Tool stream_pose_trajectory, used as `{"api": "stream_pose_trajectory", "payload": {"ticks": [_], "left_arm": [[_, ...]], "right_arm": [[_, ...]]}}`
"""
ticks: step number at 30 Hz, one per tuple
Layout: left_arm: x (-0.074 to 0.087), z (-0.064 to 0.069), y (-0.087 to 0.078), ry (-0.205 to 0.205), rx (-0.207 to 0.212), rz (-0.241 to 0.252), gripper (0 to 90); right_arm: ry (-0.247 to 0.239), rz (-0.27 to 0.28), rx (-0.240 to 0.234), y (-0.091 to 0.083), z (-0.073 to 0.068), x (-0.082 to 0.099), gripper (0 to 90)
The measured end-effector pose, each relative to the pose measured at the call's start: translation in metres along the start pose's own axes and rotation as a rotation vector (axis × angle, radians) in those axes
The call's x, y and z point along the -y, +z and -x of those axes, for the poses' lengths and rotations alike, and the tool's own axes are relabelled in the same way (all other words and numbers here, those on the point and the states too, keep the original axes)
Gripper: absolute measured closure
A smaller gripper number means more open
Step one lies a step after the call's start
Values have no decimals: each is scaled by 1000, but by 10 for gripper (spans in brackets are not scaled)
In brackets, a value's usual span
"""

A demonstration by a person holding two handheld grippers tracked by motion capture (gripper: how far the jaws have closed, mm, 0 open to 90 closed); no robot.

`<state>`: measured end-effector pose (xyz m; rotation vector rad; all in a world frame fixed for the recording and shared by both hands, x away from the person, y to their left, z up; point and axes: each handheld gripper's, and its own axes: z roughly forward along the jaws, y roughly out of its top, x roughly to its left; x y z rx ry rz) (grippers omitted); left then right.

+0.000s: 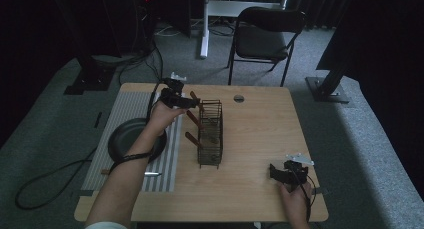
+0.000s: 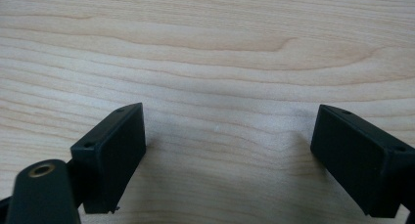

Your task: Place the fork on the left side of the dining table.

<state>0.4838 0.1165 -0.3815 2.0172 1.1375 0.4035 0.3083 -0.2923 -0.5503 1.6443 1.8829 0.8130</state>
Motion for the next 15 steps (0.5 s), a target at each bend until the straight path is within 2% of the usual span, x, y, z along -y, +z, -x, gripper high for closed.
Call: {"api": "stream_pose_trajectory", "payload": {"ticks": [3, 4, 6, 12, 13, 14, 15], "left_arm": [[-2, 1, 5, -9, -1, 1, 196], [-2, -2, 6, -36, 25, 11, 245], [-3, -4, 7, -50, 37, 11, 248], [-2, -10, 11, -79, 33, 2, 249], [-1, -10, 11, -76, 36, 2, 279], [-1, -11, 13, -92, 58, 3, 329], [-1, -11, 13, -92, 58, 3, 330]], "right_arm": [[0, 0, 0, 0, 0, 0, 127], [0, 0, 0, 0, 0, 0, 127], [0, 0, 0, 0, 0, 0, 127], [0, 0, 0, 0, 0, 0, 127], [0, 0, 0, 0, 0, 0, 127], [0, 0, 0, 0, 0, 0, 127], [0, 0, 0, 0, 0, 0, 127]]}}
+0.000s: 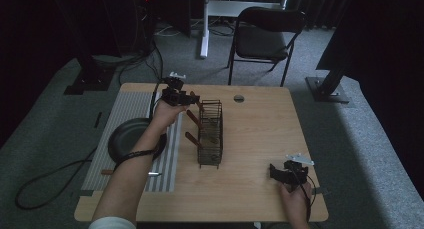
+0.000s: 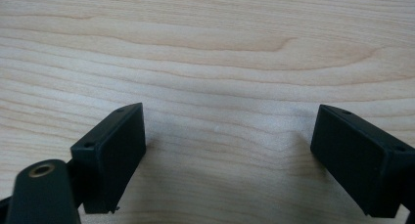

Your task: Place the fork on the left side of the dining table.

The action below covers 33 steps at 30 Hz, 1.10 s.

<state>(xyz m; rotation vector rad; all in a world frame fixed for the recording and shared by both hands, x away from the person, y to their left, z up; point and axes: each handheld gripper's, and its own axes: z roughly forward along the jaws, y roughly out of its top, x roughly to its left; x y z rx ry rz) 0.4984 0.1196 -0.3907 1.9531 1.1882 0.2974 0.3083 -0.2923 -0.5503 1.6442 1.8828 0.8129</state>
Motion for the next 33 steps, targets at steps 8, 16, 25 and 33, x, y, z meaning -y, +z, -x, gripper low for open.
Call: {"api": "stream_pose_trajectory", "payload": {"ticks": [8, 16, 25, 33], "left_arm": [[5, -2, 10, -14, 45, -17, 490], [9, -2, 16, -37, 114, -21, 659], [14, -5, 14, -75, 170, 25, 768], [12, -5, 7, -70, 156, 61, 808]], "right_arm": [[0, 0, 0, 0, 0, 0, 127], [1, 0, 0, 0, 0, 0, 128], [1, 0, 0, 0, 0, 0, 127], [1, 0, 0, 0, 0, 0, 127]]}}
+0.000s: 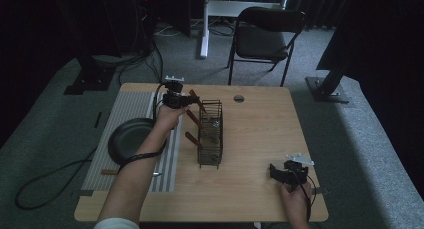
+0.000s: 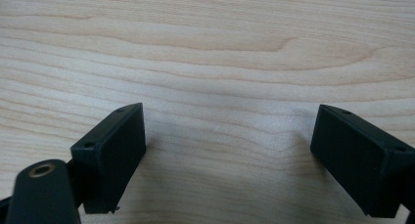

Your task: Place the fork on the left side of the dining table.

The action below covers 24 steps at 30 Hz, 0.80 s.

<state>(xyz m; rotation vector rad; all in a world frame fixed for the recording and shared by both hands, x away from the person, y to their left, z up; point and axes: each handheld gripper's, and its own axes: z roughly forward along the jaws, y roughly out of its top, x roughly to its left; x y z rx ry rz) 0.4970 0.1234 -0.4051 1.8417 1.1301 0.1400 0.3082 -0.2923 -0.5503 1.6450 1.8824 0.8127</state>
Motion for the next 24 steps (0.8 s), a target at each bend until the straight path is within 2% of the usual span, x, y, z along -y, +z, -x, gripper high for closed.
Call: {"api": "stream_pose_trajectory", "payload": {"ticks": [3, 8, 16, 24], "left_arm": [[-3, 2, -7, 0, 12, 24, 808], [-8, 7, -18, 11, 19, 31, 808], [-16, 13, -36, 7, 52, 61, 808], [-20, 17, -49, 9, 52, 73, 808]], "right_arm": [[-1, 0, 0, 0, 0, 0, 127], [0, 0, 0, 0, 0, 0, 127], [0, 0, 0, 0, 0, 0, 128], [0, 0, 0, 0, 0, 0, 127]]}}
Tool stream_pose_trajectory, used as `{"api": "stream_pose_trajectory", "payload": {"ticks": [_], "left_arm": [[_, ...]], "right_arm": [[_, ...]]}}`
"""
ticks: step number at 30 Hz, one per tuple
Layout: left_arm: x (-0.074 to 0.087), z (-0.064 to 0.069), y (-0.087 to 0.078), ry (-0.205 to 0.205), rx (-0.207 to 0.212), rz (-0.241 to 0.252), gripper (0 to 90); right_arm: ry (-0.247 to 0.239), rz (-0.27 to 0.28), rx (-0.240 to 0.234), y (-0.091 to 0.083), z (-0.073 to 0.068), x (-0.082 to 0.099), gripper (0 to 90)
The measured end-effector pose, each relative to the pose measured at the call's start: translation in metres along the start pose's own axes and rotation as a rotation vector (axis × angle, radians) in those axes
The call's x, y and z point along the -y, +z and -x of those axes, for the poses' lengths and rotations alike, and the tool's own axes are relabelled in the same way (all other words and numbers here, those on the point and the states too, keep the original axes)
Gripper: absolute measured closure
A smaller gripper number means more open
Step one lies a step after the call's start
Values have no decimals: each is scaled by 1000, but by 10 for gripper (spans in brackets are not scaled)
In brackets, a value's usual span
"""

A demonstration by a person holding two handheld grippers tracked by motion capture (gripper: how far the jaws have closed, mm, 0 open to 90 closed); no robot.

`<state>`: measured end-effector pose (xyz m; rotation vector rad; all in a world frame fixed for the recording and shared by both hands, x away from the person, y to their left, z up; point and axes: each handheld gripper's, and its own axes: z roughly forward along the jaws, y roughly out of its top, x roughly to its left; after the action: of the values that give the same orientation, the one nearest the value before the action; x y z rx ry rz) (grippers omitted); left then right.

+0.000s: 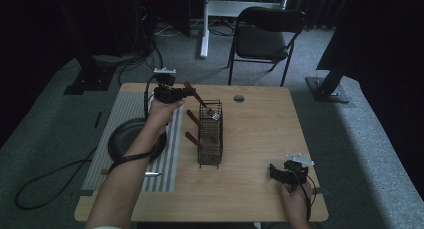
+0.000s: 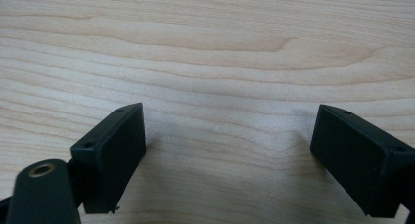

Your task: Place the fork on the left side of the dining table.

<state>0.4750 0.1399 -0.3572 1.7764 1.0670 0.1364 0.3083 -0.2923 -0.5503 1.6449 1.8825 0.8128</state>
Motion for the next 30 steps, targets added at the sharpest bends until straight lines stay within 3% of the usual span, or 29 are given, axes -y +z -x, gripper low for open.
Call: {"api": "stream_pose_trajectory", "payload": {"ticks": [8, 13, 18, 25, 30], "left_arm": [[-13, 8, -28, 1, 18, 45, 808], [-19, 6, -47, -1, 7, 63, 808], [-21, 0, -64, -27, 1, 85, 808], [-21, -12, -84, -33, -50, 103, 807], [-16, -27, -92, -61, -78, 111, 807]], "right_arm": [[0, 0, 0, 0, 0, 0, 128], [-1, 1, 1, 0, 0, 0, 128], [-1, 1, 1, 0, 0, 0, 128], [-1, 1, 1, 0, 0, 0, 128], [-1, 1, 1, 0, 0, 0, 128]]}}
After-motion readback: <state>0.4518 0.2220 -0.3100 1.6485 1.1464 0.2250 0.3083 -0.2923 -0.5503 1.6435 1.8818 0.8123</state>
